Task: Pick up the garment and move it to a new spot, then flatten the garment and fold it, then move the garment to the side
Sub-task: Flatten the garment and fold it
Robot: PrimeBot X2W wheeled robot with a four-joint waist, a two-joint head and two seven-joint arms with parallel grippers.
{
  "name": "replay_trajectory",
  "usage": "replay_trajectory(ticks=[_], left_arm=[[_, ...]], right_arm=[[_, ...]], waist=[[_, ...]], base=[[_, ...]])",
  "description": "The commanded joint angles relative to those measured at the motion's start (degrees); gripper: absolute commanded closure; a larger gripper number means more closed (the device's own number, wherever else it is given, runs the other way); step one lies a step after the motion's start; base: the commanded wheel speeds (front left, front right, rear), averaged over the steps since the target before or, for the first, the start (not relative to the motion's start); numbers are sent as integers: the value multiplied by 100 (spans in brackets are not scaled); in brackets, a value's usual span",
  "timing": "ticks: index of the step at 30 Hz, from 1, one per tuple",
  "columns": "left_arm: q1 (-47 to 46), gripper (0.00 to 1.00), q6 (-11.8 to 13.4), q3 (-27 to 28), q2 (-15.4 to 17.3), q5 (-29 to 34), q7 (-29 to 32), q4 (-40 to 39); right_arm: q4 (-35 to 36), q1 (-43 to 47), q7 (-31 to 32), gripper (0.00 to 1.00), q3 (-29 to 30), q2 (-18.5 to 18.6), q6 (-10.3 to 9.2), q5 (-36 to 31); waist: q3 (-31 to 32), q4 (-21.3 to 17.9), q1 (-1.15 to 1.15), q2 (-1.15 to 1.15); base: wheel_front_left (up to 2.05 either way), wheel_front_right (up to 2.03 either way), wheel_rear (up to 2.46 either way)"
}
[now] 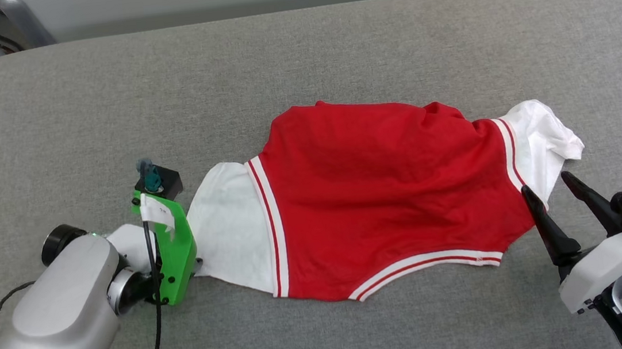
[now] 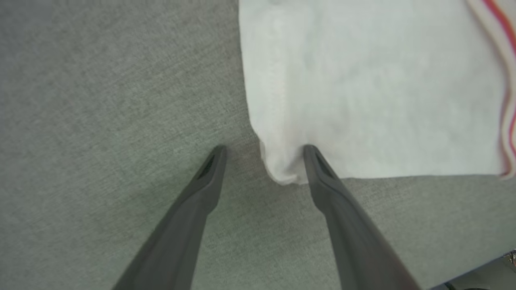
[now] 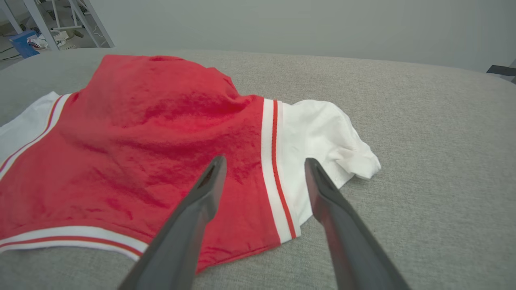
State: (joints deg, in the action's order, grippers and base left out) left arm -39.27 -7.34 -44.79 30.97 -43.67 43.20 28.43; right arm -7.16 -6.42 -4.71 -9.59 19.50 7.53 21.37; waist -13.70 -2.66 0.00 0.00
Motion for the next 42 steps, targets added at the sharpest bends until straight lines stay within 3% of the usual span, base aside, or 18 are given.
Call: replay_trajectory(ticks=[1, 2, 9, 15, 18, 22, 27, 31, 35, 42], left_arm=[[-39, 0, -14, -179, -49, -61, 58, 136], [-46, 100, -14, -300, -44, -104, 79, 200], [-91, 100, -14, -587, 255, -303, -605, 308], [-108, 100, -14, -349, 618, -476, -1282, 410], [-88, 100, -10, -220, 740, -542, -1486, 422], [-72, 100, 50, -100, 821, -577, -1709, 372], [-101, 100, 173, -56, 780, -534, -1892, 202], [-173, 100, 254, -97, 739, -431, -1934, 58], [-274, 100, 320, -119, 676, -362, -1953, -77], [-439, 100, 404, -116, 616, -286, -2005, -290]], right_arm=[[-30, -108, 10, 0, -29, -20, -4, -56], [-54, -121, 13, 0, -52, -25, -4, -56], [-169, -163, -55, 0, 64, 112, -4, -11], [-28, -269, 134, 0, 320, 525, -4, 17], [59, -411, 492, 0, 243, 914, -4, 124], [168, -701, 1352, 0, -201, 1521, -4, 531], [421, -1104, 3157, 0, -1204, 2427, -4, 1545], [531, -1511, 4169, 0, -1800, 2850, -4, 2031], [286, -1931, 4595, 0, -2265, 2903, -4, 2180], [-653, -2504, 4434, 0, -2868, 2481, -4, 2162]], waist=[[-103, -66, 0, 0], [-120, -72, 0, 0], [12, -3, 0, 0], [224, 151, 0, 0], [272, 221, 0, 0], [278, 274, 0, 0], [233, 346, 0, 0], [130, 405, 0, 0], [-7, 471, 0, 0], [-288, 563, 0, 0]], base=[[0, 0, 0], [0, 0, 0], [0, 0, 0], [0, 0, 0], [0, 0, 0], [0, 0, 0], [0, 0, 0], [0, 0, 0], [0, 0, 0], [0, 0, 0]])
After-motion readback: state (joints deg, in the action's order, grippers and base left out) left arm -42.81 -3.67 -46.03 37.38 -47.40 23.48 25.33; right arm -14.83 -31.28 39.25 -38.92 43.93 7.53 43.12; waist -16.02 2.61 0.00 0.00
